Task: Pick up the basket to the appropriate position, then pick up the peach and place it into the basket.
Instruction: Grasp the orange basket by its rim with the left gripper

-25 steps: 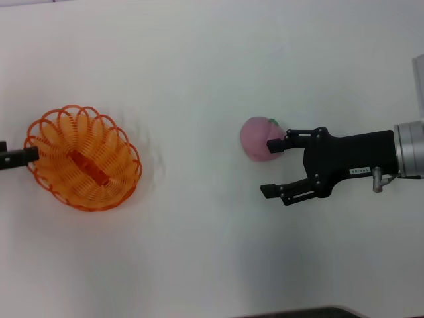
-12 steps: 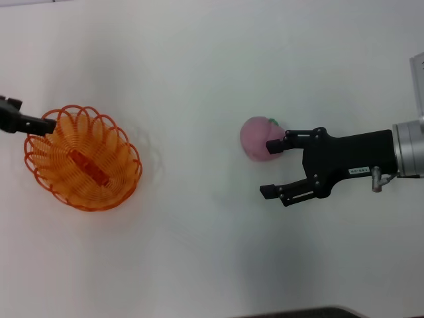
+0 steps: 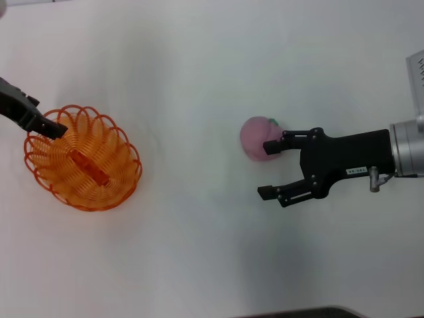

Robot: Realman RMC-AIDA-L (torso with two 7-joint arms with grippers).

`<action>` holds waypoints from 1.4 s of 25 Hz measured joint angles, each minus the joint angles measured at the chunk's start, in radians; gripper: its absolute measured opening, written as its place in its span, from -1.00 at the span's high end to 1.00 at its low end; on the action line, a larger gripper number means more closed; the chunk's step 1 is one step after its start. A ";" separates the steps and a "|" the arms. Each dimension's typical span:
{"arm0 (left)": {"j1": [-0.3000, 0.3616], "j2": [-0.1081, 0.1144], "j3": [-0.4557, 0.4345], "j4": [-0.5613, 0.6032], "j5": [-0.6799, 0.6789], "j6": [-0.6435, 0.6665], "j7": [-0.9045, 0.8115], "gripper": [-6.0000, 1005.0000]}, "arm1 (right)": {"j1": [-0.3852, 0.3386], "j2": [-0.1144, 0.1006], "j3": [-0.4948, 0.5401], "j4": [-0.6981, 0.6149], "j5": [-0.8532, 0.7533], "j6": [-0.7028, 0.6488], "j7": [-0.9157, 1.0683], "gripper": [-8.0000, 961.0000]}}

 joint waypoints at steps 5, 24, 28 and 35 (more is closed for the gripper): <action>-0.016 -0.004 0.031 -0.061 0.024 -0.052 -0.002 -0.62 | 0.002 0.000 -0.007 0.000 0.000 0.003 0.000 -0.97; -0.004 -0.007 0.082 -0.061 0.027 -0.087 -0.040 -0.09 | 0.003 0.000 -0.007 0.002 0.000 0.006 0.000 -0.97; -0.003 -0.007 0.088 -0.061 0.027 -0.087 -0.042 0.34 | 0.003 0.000 -0.008 0.002 0.000 0.005 0.000 -0.97; -0.003 -0.001 0.088 -0.058 0.027 -0.079 -0.064 0.63 | 0.008 0.000 -0.008 0.002 0.000 0.004 0.000 -0.97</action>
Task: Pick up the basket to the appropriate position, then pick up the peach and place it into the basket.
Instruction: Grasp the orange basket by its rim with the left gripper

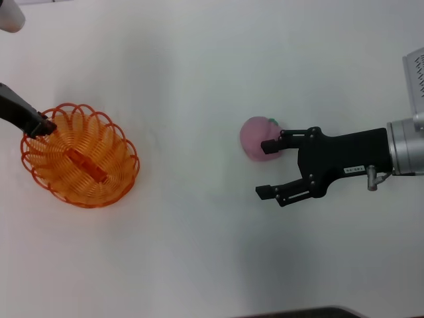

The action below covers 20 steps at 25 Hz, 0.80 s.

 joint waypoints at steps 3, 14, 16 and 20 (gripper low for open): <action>-0.005 0.005 0.002 0.001 0.000 0.011 -0.023 0.65 | 0.001 0.000 0.000 0.000 0.000 0.000 0.000 -0.97; -0.106 0.069 -0.082 -0.104 -0.001 0.193 -0.136 0.72 | 0.006 0.000 -0.001 0.000 0.000 -0.004 0.011 -0.97; -0.145 0.098 -0.153 -0.161 -0.001 0.243 -0.154 0.75 | 0.007 0.000 -0.003 0.000 0.000 -0.004 0.012 -0.97; -0.165 0.130 -0.203 -0.203 -0.001 0.248 -0.220 0.81 | 0.007 0.000 -0.006 0.000 0.000 -0.003 0.012 -0.97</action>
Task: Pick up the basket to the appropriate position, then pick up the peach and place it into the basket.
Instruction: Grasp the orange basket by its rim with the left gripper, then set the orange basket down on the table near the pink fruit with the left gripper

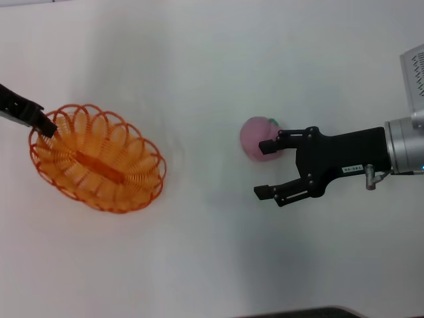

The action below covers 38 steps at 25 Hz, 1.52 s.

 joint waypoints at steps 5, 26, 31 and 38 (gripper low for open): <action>0.005 0.003 -0.053 0.000 -0.007 0.020 -0.071 0.87 | 0.000 0.000 -0.002 0.000 0.000 -0.001 0.000 -0.97; 0.184 -0.197 -0.212 0.173 -0.131 0.029 -0.208 0.88 | -0.007 0.000 -0.005 0.000 0.000 0.007 0.013 -0.97; 0.195 -0.208 -0.215 0.176 -0.133 0.010 -0.221 0.88 | -0.010 0.000 -0.005 0.000 0.000 0.007 0.012 -0.97; 0.229 -0.211 -0.216 0.169 -0.165 -0.029 -0.243 0.88 | -0.012 0.000 -0.006 0.001 0.000 0.007 0.012 -0.97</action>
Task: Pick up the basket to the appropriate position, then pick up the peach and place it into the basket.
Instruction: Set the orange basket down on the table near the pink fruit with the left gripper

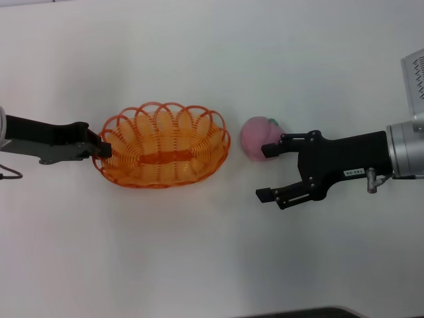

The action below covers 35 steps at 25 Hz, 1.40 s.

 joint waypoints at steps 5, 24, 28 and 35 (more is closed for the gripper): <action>0.008 0.000 -0.001 -0.001 -0.006 -0.008 -0.001 0.88 | 0.000 0.000 -0.001 0.000 0.000 -0.001 0.000 -0.97; 0.038 0.038 0.019 -0.020 -0.057 0.018 -0.084 0.41 | 0.005 0.000 -0.001 0.000 0.000 -0.007 -0.001 -0.97; 0.052 0.053 0.019 -0.019 -0.082 0.026 -0.074 0.08 | 0.005 0.000 -0.002 0.000 0.000 -0.008 0.000 -0.97; 0.075 0.087 0.006 -0.025 -0.140 0.029 0.072 -0.43 | 0.005 0.000 -0.002 0.000 0.000 -0.008 -0.001 -0.97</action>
